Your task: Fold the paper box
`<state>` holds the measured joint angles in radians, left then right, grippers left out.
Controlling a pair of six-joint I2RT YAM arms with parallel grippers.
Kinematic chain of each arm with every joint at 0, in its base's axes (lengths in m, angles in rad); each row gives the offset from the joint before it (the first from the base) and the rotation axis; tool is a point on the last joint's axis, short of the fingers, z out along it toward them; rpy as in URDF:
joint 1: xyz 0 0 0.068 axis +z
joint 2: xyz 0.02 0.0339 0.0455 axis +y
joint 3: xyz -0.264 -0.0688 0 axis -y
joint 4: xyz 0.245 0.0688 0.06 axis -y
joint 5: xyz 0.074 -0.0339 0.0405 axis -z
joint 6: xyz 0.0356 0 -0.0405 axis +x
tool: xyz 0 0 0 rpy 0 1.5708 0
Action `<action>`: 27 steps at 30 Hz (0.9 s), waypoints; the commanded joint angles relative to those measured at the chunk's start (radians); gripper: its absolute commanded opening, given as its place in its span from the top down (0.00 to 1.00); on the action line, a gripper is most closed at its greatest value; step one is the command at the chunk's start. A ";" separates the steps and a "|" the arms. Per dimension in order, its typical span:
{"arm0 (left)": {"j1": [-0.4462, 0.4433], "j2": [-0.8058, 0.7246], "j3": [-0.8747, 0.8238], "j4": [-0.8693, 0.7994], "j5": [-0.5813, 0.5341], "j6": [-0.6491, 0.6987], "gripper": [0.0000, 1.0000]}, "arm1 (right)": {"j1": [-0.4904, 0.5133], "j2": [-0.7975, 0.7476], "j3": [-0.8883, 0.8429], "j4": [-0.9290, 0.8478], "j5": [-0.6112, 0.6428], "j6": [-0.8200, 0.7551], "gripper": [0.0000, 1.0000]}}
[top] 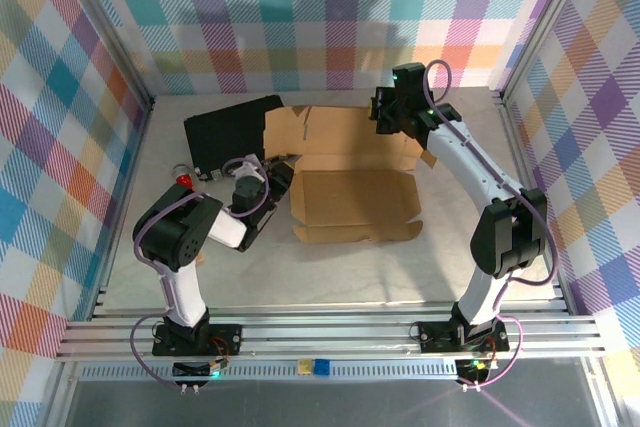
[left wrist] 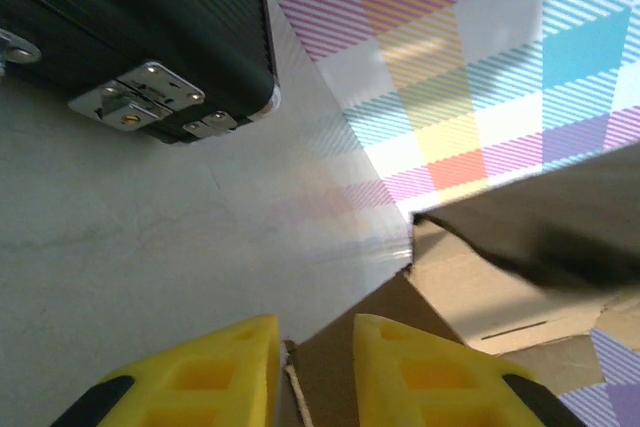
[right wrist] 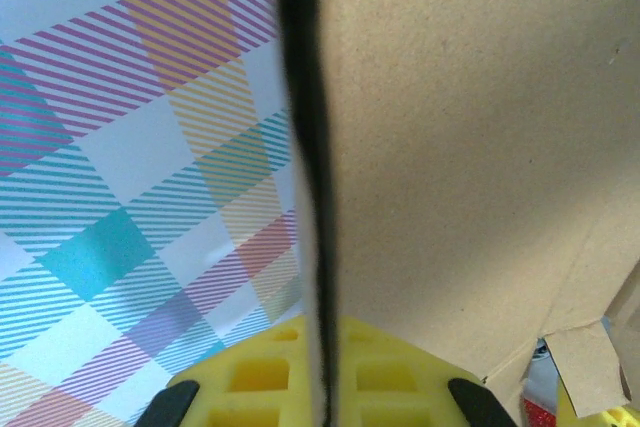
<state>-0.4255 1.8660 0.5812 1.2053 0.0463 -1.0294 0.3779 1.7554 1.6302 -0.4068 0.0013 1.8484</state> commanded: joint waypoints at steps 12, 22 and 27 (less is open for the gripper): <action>-0.068 -0.039 0.140 -0.313 0.085 0.119 0.72 | -0.005 -0.018 -0.025 0.004 -0.044 0.034 1.00; -0.087 -0.282 0.127 -0.678 -0.018 0.250 0.61 | -0.008 -0.032 -0.043 -0.016 -0.008 -0.029 1.00; -0.104 -0.540 0.087 -0.923 0.020 0.275 0.54 | -0.018 -0.023 -0.087 0.069 -0.008 -0.083 1.00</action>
<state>-0.5121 1.4422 0.6907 0.4572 0.0563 -0.8028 0.3649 1.7515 1.5661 -0.3756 -0.0051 1.8206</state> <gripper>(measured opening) 0.459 0.048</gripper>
